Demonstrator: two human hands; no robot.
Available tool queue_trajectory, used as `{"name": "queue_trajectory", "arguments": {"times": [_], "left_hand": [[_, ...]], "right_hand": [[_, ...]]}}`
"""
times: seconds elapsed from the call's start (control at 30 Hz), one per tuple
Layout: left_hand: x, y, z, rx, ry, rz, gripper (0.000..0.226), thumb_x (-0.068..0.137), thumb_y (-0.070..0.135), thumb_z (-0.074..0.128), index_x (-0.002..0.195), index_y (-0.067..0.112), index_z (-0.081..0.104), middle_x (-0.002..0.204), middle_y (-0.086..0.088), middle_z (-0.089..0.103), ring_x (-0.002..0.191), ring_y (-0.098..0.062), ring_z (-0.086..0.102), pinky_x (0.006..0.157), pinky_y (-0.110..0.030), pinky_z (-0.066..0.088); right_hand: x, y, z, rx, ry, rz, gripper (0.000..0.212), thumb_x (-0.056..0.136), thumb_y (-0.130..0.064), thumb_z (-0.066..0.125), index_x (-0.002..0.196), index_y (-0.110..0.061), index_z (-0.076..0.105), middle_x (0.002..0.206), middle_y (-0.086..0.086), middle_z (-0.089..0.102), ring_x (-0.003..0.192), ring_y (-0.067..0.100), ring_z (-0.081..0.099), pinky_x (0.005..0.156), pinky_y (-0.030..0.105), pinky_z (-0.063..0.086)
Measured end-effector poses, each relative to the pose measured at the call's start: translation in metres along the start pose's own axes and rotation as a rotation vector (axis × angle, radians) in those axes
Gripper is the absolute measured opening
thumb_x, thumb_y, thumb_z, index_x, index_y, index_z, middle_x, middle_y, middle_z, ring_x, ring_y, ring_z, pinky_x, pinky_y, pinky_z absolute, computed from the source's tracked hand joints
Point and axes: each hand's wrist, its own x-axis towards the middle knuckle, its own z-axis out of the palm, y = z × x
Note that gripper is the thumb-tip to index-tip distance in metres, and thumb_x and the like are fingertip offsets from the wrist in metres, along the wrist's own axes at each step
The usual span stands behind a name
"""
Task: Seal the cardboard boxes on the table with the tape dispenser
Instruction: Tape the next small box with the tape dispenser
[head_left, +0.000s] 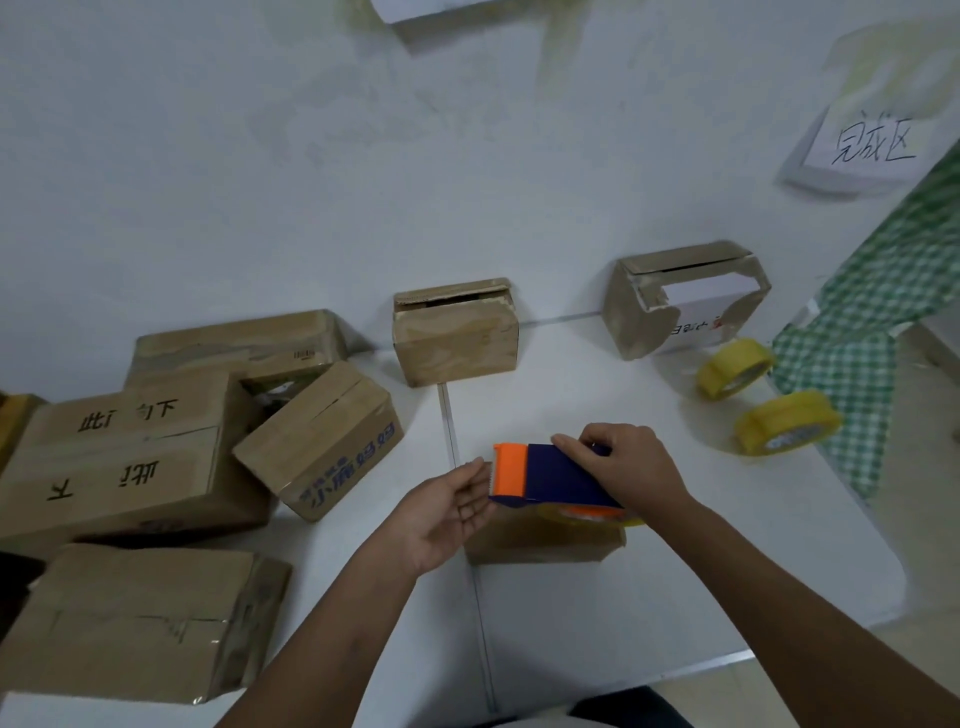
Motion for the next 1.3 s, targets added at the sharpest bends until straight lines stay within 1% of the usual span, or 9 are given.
{"name": "queue_trajectory", "arguments": {"times": [0.13, 0.33, 0.6, 0.7, 0.8, 0.93, 1.03, 1.13, 1.3], "left_hand": [[0.0, 0.0, 0.003, 0.014, -0.028, 0.016, 0.034, 0.087, 0.024, 0.071, 0.117, 0.009, 0.066, 0.103, -0.01, 0.074, 0.089, -0.014, 0.072, 0.071, -0.025, 0.056], [0.003, -0.005, 0.007, 0.014, 0.014, 0.022, 0.027, 0.091, 0.019, 0.067, 0.116, 0.009, 0.065, 0.1, -0.011, 0.073, 0.086, -0.014, 0.069, 0.065, -0.023, 0.055], [0.002, 0.004, 0.001, 0.183, -0.064, -0.032, 0.029, 0.093, 0.005, 0.062, 0.121, 0.004, 0.063, 0.101, -0.013, 0.074, 0.088, -0.015, 0.071, 0.069, -0.024, 0.055], [0.001, 0.009, 0.002, 0.265, -0.091, -0.018, 0.026, 0.095, 0.003, 0.059, 0.121, 0.005, 0.063, 0.107, -0.014, 0.073, 0.096, -0.017, 0.071, 0.073, -0.024, 0.056], [0.002, 0.009, 0.006, 0.316, -0.024, 0.041, 0.019, 0.099, 0.007, 0.056, 0.115, 0.008, 0.065, 0.104, -0.012, 0.075, 0.098, -0.018, 0.072, 0.073, -0.025, 0.057], [0.003, 0.003, 0.012, 0.358, 0.058, 0.134, 0.016, 0.102, 0.01, 0.051, 0.106, 0.009, 0.067, 0.098, -0.01, 0.074, 0.088, -0.014, 0.071, 0.067, -0.022, 0.056], [0.004, -0.002, 0.015, 0.45, 0.113, 0.203, 0.02, 0.104, 0.012, 0.048, 0.11, 0.006, 0.066, 0.104, -0.014, 0.07, 0.093, -0.017, 0.068, 0.077, -0.028, 0.057], [0.004, 0.0, 0.013, 0.46, 0.15, 0.262, 0.022, 0.103, 0.012, 0.049, 0.11, 0.001, 0.066, 0.095, -0.016, 0.063, 0.092, -0.024, 0.059, 0.093, -0.039, 0.051], [0.003, 0.0, 0.007, 0.468, 0.185, 0.292, 0.022, 0.103, 0.014, 0.048, 0.109, 0.0, 0.065, 0.1, -0.018, 0.062, 0.096, -0.024, 0.061, 0.096, -0.04, 0.052]], "right_hand": [[0.002, 0.0, -0.002, -0.001, -0.015, 0.009, 0.04, 0.091, -0.06, 0.049, 0.09, -0.026, 0.068, 0.083, -0.008, 0.069, 0.075, 0.007, 0.062, 0.06, 0.018, 0.044], [0.002, 0.002, -0.002, 0.002, -0.049, 0.0, 0.037, 0.091, -0.061, 0.049, 0.094, -0.028, 0.066, 0.088, -0.01, 0.068, 0.077, 0.008, 0.063, 0.061, 0.016, 0.045], [0.004, 0.006, 0.001, -0.027, -0.06, -0.01, 0.042, 0.089, -0.064, 0.047, 0.094, -0.029, 0.069, 0.086, -0.012, 0.069, 0.075, 0.006, 0.063, 0.063, 0.017, 0.048], [0.004, 0.005, 0.0, -0.029, -0.064, -0.021, 0.042, 0.089, -0.064, 0.047, 0.093, -0.028, 0.069, 0.086, -0.012, 0.069, 0.075, 0.006, 0.062, 0.062, 0.016, 0.047], [0.005, 0.002, -0.002, -0.044, -0.099, -0.031, 0.039, 0.09, -0.064, 0.046, 0.092, -0.03, 0.067, 0.085, -0.013, 0.067, 0.076, 0.006, 0.062, 0.061, 0.015, 0.044], [0.007, -0.001, -0.006, -0.117, -0.117, -0.068, 0.038, 0.089, -0.067, 0.045, 0.084, -0.034, 0.063, 0.077, -0.018, 0.061, 0.072, 0.004, 0.06, 0.058, 0.017, 0.04], [0.011, -0.002, -0.01, -0.183, -0.128, -0.102, 0.039, 0.088, -0.07, 0.042, 0.081, -0.035, 0.06, 0.076, -0.016, 0.061, 0.07, 0.004, 0.059, 0.057, 0.019, 0.039], [0.013, 0.001, -0.016, -0.246, -0.141, -0.122, 0.038, 0.088, -0.07, 0.041, 0.082, -0.036, 0.057, 0.078, -0.015, 0.059, 0.071, 0.005, 0.057, 0.058, 0.019, 0.04], [0.013, -0.002, -0.011, -0.267, -0.131, -0.151, 0.038, 0.088, -0.069, 0.042, 0.079, -0.036, 0.056, 0.073, -0.016, 0.056, 0.067, 0.003, 0.054, 0.056, 0.017, 0.037]]}}
